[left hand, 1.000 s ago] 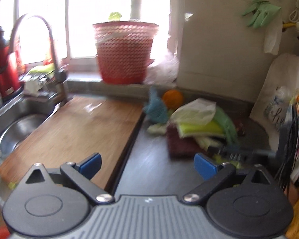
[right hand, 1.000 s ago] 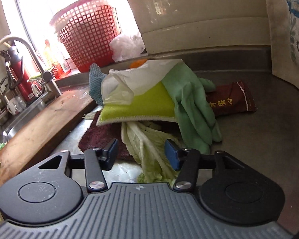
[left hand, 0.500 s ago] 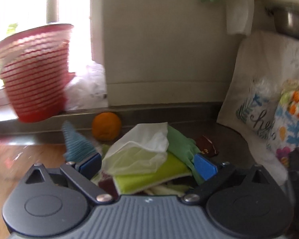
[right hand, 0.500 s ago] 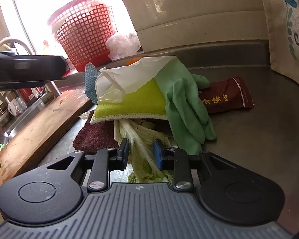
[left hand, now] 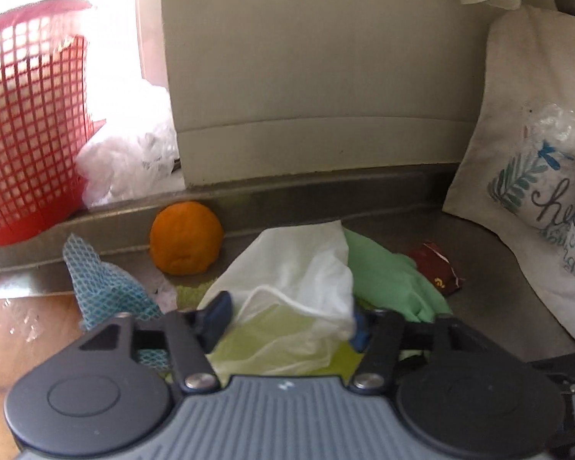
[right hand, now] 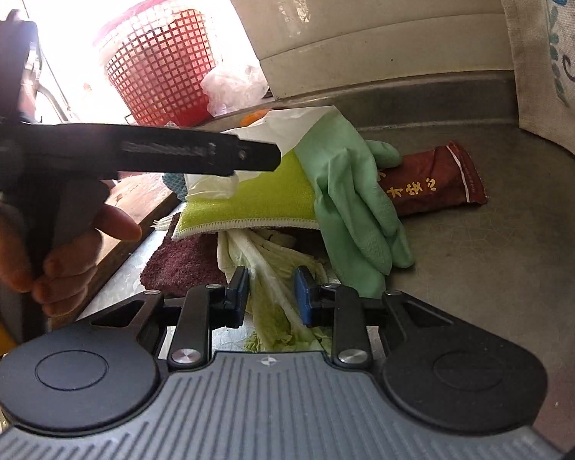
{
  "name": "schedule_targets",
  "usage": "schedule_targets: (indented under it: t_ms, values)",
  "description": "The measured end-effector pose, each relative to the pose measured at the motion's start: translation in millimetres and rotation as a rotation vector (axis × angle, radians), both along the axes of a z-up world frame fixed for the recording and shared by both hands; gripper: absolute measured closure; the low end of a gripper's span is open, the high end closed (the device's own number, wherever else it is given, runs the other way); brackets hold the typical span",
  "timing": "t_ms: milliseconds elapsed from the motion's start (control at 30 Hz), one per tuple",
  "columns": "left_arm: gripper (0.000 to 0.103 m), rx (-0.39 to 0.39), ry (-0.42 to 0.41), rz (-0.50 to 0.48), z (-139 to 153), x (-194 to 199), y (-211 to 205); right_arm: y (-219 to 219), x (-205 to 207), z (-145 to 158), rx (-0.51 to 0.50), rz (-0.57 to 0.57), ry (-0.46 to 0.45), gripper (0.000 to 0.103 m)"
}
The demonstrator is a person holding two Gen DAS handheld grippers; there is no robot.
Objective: Collect trash
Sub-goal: 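Grasp the white plastic bag with the left tool while the right tool grasps the pale cabbage leaf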
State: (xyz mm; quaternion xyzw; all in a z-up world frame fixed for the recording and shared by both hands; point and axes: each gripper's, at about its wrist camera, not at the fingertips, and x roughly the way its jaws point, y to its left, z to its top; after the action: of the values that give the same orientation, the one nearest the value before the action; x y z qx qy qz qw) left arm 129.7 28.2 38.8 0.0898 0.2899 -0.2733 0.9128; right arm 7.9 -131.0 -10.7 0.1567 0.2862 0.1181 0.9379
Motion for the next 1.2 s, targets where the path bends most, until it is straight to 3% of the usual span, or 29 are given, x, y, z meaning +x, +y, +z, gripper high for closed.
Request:
schedule_targets:
  t_ms: [200,300,600,833,1200]
  values:
    - [0.091,-0.022,0.002,0.062,1,4,2,2,1,0,-0.010,0.009,-0.002,0.065]
    - [0.099,-0.032,-0.009,0.100,6,2,4,6,0,0,-0.037,0.017,-0.009,0.064]
    - [0.101,-0.096,-0.053,0.240,47,-29,31,8,3,-1,-0.046,0.028,-0.011,0.076]
    - [0.101,-0.112,-0.071,0.369,82,-85,51,5,1,0,-0.023,0.022,-0.041,0.080]
    - [0.101,-0.134,-0.096,0.561,112,-181,87,1,-6,0,0.015,-0.018,-0.092,0.084]
